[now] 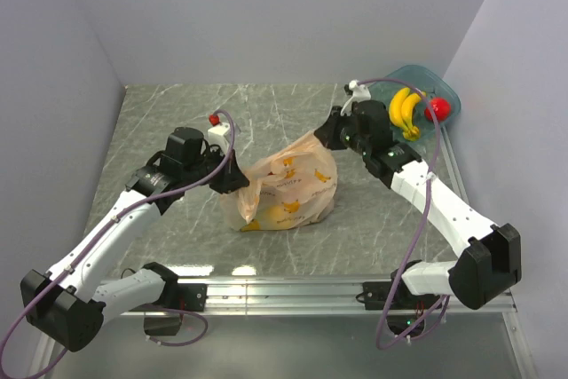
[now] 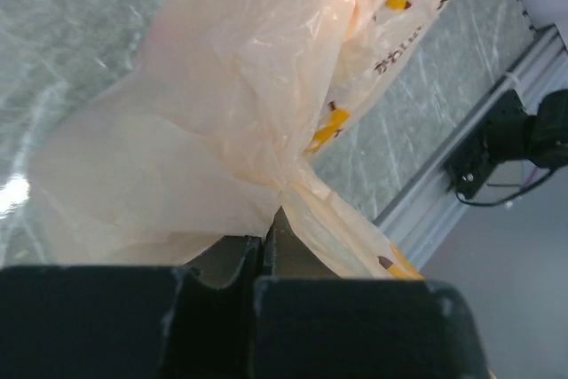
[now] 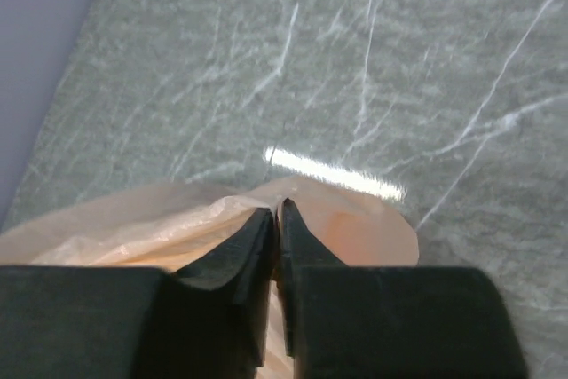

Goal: Untie the knot of the plastic bag and take out the fruit

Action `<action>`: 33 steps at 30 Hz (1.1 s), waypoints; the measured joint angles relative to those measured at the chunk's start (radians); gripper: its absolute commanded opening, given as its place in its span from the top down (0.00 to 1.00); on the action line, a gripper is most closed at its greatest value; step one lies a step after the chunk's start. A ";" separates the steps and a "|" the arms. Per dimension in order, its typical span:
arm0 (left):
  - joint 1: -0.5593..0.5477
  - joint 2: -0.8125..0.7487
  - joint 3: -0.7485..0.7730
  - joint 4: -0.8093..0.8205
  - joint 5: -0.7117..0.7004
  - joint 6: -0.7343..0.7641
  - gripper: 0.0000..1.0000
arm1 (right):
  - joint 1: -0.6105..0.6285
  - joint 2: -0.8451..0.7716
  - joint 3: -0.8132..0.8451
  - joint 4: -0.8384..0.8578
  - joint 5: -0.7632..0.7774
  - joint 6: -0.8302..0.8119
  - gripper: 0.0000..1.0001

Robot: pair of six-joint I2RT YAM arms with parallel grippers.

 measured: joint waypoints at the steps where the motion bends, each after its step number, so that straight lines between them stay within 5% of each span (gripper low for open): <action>1: 0.001 0.002 0.010 -0.006 -0.014 0.005 1.00 | -0.005 0.007 0.019 0.000 0.002 -0.007 0.61; 4: 0.008 0.015 0.050 -0.029 -0.085 -0.004 1.00 | -0.027 0.034 0.094 -0.017 0.019 -0.035 0.37; 7: 0.015 0.048 0.085 -0.058 -0.138 -0.027 0.99 | -0.041 0.059 0.181 -0.019 0.074 -0.080 0.31; 13: 0.020 0.080 0.064 -0.070 -0.142 -0.083 1.00 | 0.109 -0.050 0.165 -0.042 0.174 -0.159 0.34; 20: 0.020 0.067 0.021 -0.069 -0.138 -0.117 1.00 | 0.326 -0.203 0.114 -0.073 0.121 -0.227 0.38; 33: 0.020 0.041 -0.011 -0.023 -0.139 -0.169 0.99 | 0.422 -0.037 -0.080 -0.001 0.007 -0.162 0.40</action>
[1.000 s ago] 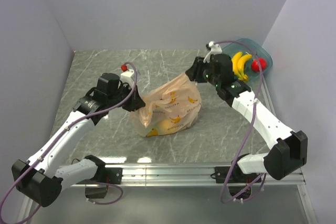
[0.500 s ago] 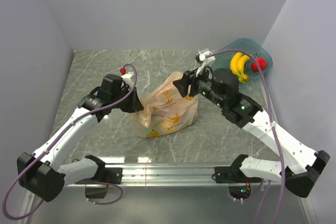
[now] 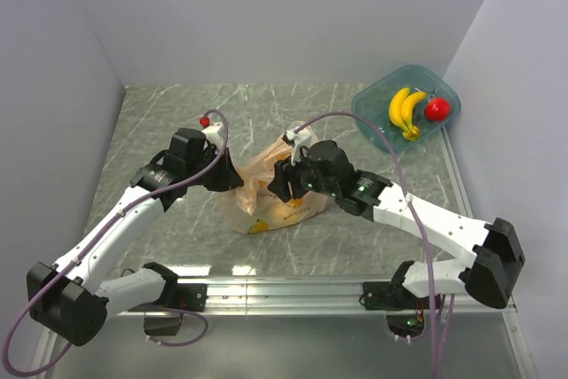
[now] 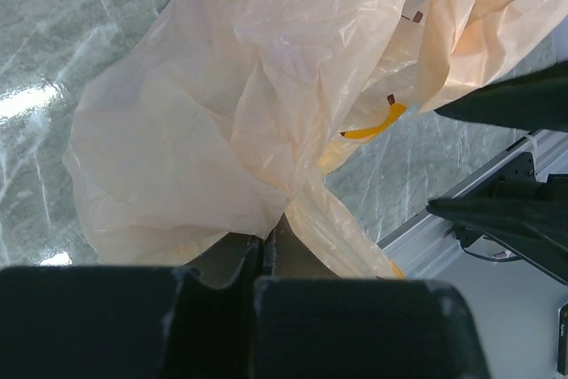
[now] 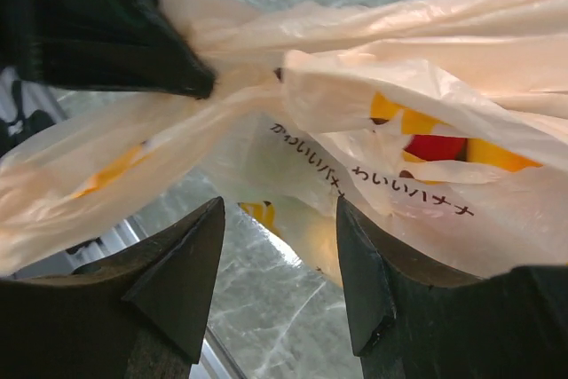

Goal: Untie the knot of the plastic bag and take out the fruit

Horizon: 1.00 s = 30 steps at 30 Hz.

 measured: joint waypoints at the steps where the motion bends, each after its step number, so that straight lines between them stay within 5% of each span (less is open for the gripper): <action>1: 0.000 0.000 0.000 0.000 0.000 0.000 0.99 | 0.000 0.013 -0.002 0.006 0.011 0.007 0.40; 17: 0.000 -0.017 -0.038 0.020 -0.006 -0.020 0.99 | 0.000 0.272 0.089 0.192 0.212 0.027 0.39; 21: 0.000 -0.032 -0.055 0.038 -0.032 -0.034 0.90 | 0.000 0.303 0.078 0.178 0.212 0.021 0.41; 25: 0.000 -0.063 -0.091 0.073 -0.085 -0.070 0.73 | 0.000 0.302 0.044 0.156 0.212 0.004 0.55; 30: 0.000 -0.114 -0.181 0.152 -0.183 -0.146 0.72 | 0.000 0.262 -0.051 0.095 0.182 -0.016 0.72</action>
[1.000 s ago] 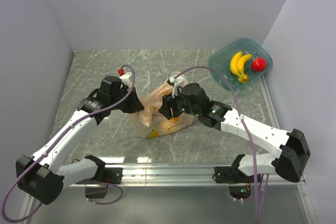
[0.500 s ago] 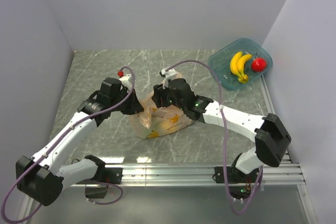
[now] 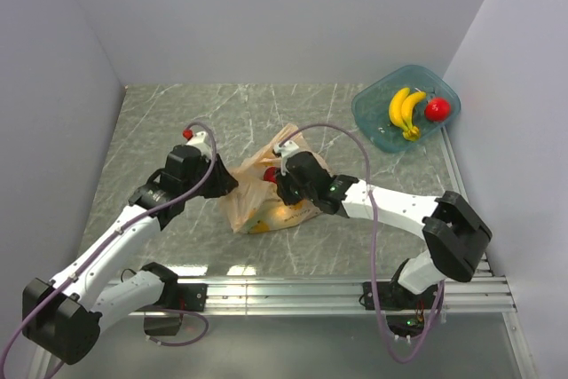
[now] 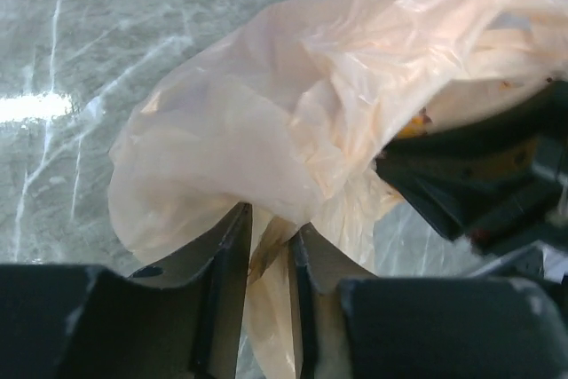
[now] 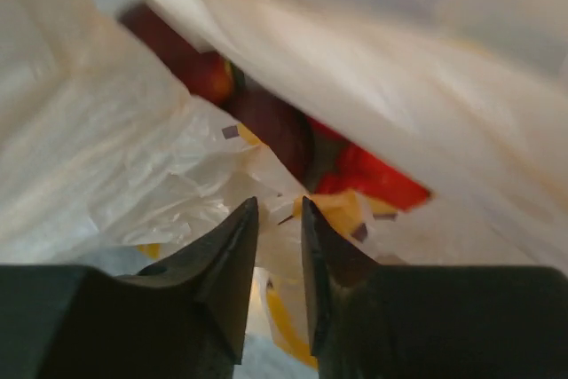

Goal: Untie the knot of the plastic bag and take out the fruit

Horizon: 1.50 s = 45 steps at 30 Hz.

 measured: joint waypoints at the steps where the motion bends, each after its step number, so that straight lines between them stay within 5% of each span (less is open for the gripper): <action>1: 0.000 -0.006 -0.023 0.021 -0.016 -0.020 0.75 | 0.001 -0.014 -0.021 -0.017 -0.010 -0.003 0.75; 9: 0.000 -0.021 -0.150 0.124 -0.112 -0.158 0.89 | 0.013 -0.241 -0.227 -0.086 -0.061 0.050 0.82; 17: 0.000 -0.053 -0.176 0.161 -0.158 -0.209 0.82 | 0.019 -0.384 -0.356 -0.138 -0.114 0.120 0.83; 20: 0.000 -0.066 -0.177 0.147 -0.166 -0.206 0.64 | 0.029 -0.392 -0.339 -0.160 -0.133 0.119 0.78; 21: 0.000 -0.081 -0.175 0.134 -0.171 -0.207 0.54 | 0.033 -0.392 -0.328 -0.167 -0.138 0.117 0.74; 22: 0.000 -0.103 -0.173 0.113 -0.179 -0.203 0.33 | 0.040 -0.393 -0.312 -0.183 -0.141 0.111 0.71; 25: 0.000 -0.184 -0.111 0.001 -0.203 -0.204 0.13 | 0.053 -0.406 -0.237 -0.233 -0.147 0.096 0.62; 33: -0.099 -0.254 0.218 -0.144 -0.245 -0.263 0.17 | 0.056 -0.435 -0.028 -0.251 -0.048 0.042 0.58; 39: -0.316 -0.103 0.224 -0.152 -0.309 -0.351 0.25 | 0.049 -0.328 0.008 -0.226 -0.004 0.013 0.65; 45: -0.388 0.050 0.155 -0.120 -0.366 -0.427 0.13 | 0.047 -0.242 -0.022 -0.191 0.013 0.030 0.65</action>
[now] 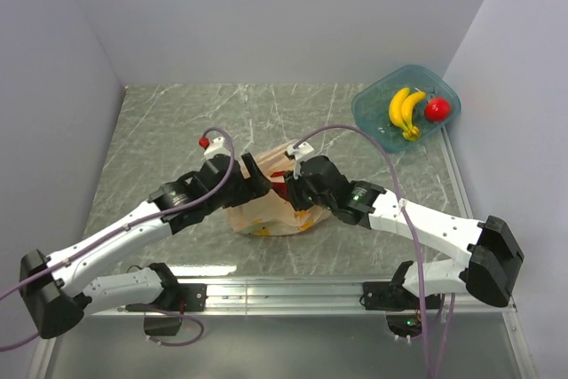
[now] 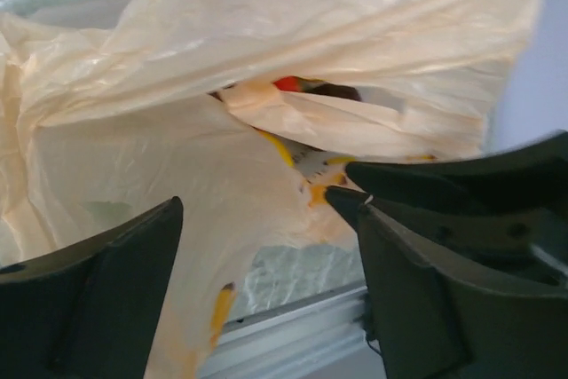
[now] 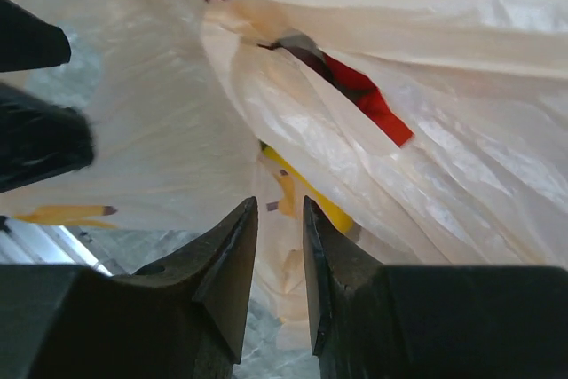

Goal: Untie the knot of the plastic bag and take out the fruit

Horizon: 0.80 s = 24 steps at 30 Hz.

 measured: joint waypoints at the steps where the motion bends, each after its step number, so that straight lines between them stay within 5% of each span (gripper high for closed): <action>1: -0.002 0.017 -0.007 0.003 -0.013 -0.011 0.10 | 0.000 -0.002 -0.009 0.007 0.014 0.008 0.65; 10: -0.004 0.159 -0.021 0.092 -0.096 -0.103 0.03 | -0.005 -0.006 -0.098 0.109 0.050 0.092 0.65; 24: -0.014 0.226 -0.088 0.129 -0.096 -0.173 0.18 | -0.005 0.053 -0.199 0.355 -0.195 0.185 0.65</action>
